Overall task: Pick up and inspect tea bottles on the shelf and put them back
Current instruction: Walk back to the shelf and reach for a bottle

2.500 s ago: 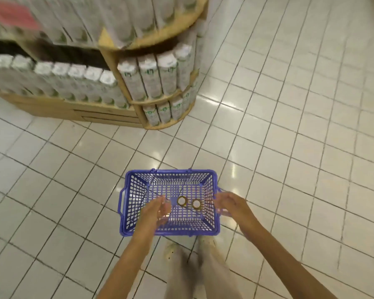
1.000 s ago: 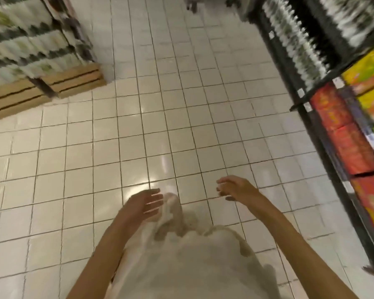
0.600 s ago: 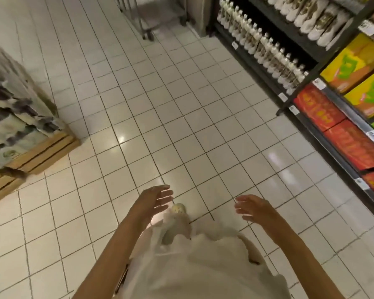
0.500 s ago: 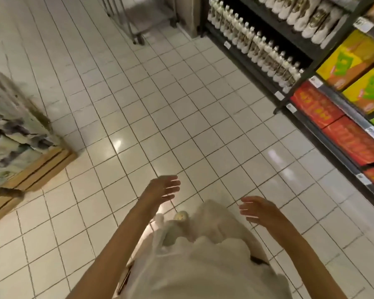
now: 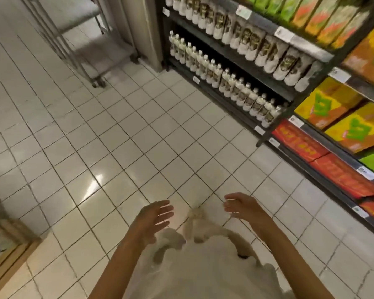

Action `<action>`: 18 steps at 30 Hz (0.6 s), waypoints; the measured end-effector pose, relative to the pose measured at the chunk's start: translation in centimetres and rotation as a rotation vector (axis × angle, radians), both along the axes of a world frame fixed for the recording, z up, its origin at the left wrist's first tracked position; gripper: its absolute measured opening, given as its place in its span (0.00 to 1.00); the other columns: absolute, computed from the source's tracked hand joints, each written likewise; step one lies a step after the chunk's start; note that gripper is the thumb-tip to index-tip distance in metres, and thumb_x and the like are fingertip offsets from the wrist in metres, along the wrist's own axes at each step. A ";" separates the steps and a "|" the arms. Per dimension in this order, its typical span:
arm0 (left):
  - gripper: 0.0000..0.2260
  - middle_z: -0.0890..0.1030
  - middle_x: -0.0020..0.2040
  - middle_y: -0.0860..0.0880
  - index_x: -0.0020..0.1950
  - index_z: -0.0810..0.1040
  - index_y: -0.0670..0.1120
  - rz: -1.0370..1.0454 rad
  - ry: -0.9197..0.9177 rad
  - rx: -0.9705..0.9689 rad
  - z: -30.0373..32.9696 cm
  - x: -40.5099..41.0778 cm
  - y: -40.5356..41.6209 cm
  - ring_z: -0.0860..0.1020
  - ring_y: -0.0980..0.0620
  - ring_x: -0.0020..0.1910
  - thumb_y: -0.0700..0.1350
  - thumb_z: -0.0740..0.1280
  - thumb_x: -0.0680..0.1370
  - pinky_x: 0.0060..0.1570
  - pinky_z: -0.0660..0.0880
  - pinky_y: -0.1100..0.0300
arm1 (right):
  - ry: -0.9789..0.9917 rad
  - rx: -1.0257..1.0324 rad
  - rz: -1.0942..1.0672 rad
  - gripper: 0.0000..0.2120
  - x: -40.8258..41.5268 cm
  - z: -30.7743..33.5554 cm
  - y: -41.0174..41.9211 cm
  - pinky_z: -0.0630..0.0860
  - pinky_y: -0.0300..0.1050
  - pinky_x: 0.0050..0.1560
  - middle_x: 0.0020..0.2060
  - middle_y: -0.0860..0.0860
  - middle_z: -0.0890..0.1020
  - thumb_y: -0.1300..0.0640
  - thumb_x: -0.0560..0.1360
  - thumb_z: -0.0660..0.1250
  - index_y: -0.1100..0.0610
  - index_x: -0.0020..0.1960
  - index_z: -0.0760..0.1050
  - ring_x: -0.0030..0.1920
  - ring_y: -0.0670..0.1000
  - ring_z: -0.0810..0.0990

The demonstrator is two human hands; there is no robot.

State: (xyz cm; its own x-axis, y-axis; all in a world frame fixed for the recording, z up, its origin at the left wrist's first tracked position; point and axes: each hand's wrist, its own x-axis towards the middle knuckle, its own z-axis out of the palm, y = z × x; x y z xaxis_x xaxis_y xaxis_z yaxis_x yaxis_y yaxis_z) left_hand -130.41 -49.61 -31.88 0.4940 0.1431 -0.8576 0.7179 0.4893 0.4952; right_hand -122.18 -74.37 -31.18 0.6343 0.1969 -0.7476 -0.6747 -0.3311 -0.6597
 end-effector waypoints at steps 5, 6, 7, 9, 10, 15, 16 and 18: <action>0.12 0.82 0.49 0.44 0.54 0.78 0.41 0.106 0.033 -0.009 0.6 8.7 6.0 0.80 0.47 0.47 0.42 0.56 0.82 0.49 0.74 0.54 | -0.059 0.010 0.131 0.07 12.0 1.8 6.8 0.73 0.40 0.47 0.46 0.56 0.80 0.64 0.77 0.65 0.60 0.55 0.76 0.47 0.52 0.79; 0.13 0.82 0.49 0.44 0.54 0.78 0.41 0.124 0.038 -0.017 0.4 10.5 7.2 0.80 0.47 0.47 0.42 0.55 0.83 0.49 0.74 0.54 | -0.062 0.020 0.137 0.08 14.1 1.9 8.2 0.73 0.41 0.47 0.47 0.56 0.80 0.64 0.77 0.65 0.61 0.56 0.76 0.47 0.52 0.79; 0.13 0.82 0.49 0.44 0.55 0.77 0.40 0.138 0.048 -0.031 0.3 12.4 8.4 0.79 0.47 0.47 0.42 0.54 0.83 0.48 0.74 0.54 | -0.061 0.027 0.148 0.08 16.1 1.8 9.7 0.73 0.41 0.48 0.47 0.56 0.80 0.64 0.77 0.65 0.61 0.56 0.75 0.48 0.52 0.78; 0.14 0.81 0.50 0.43 0.58 0.76 0.38 0.154 0.056 -0.063 -0.3 16.7 10.9 0.78 0.46 0.47 0.42 0.53 0.83 0.47 0.74 0.54 | -0.056 0.036 0.173 0.08 20.1 1.5 12.5 0.73 0.40 0.48 0.47 0.56 0.80 0.64 0.77 0.65 0.61 0.56 0.75 0.47 0.51 0.79; 0.14 0.80 0.50 0.42 0.59 0.75 0.38 0.158 0.055 -0.079 -0.5 19.1 12.3 0.78 0.46 0.47 0.42 0.52 0.84 0.47 0.74 0.54 | -0.053 0.039 0.173 0.09 22.1 1.2 13.8 0.73 0.39 0.47 0.46 0.55 0.80 0.64 0.77 0.65 0.61 0.57 0.75 0.47 0.50 0.79; 0.16 0.77 0.59 0.40 0.65 0.72 0.37 0.056 0.019 -0.101 0.4 32.8 19.2 0.73 0.42 0.59 0.42 0.50 0.84 0.62 0.68 0.49 | -0.044 0.028 -0.015 0.08 30.9 0.7 17.9 0.75 0.37 0.46 0.44 0.53 0.82 0.63 0.77 0.66 0.59 0.57 0.76 0.46 0.49 0.80; 0.17 0.76 0.60 0.40 0.65 0.72 0.37 0.005 0.003 -0.087 0.9 35.7 20.3 0.73 0.42 0.60 0.42 0.50 0.85 0.64 0.66 0.48 | -0.043 0.025 -0.059 0.07 32.5 0.7 18.5 0.74 0.38 0.46 0.44 0.52 0.82 0.63 0.77 0.66 0.59 0.55 0.77 0.45 0.49 0.80; 0.17 0.76 0.60 0.39 0.65 0.72 0.36 -0.108 -0.032 -0.055 1.8 41.5 21.9 0.73 0.42 0.60 0.43 0.49 0.85 0.64 0.65 0.48 | -0.043 0.027 -0.148 0.06 35.7 0.9 19.5 0.74 0.38 0.45 0.43 0.52 0.82 0.65 0.78 0.65 0.57 0.53 0.77 0.44 0.49 0.80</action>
State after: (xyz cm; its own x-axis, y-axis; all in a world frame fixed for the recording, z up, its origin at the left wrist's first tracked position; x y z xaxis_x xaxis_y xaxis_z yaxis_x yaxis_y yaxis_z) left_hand -88.95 -27.73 -30.07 0.5311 0.0408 -0.8463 0.7523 0.4369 0.4931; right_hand -86.49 -54.91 -30.32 0.6895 0.1188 -0.7145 -0.6855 -0.2115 -0.6967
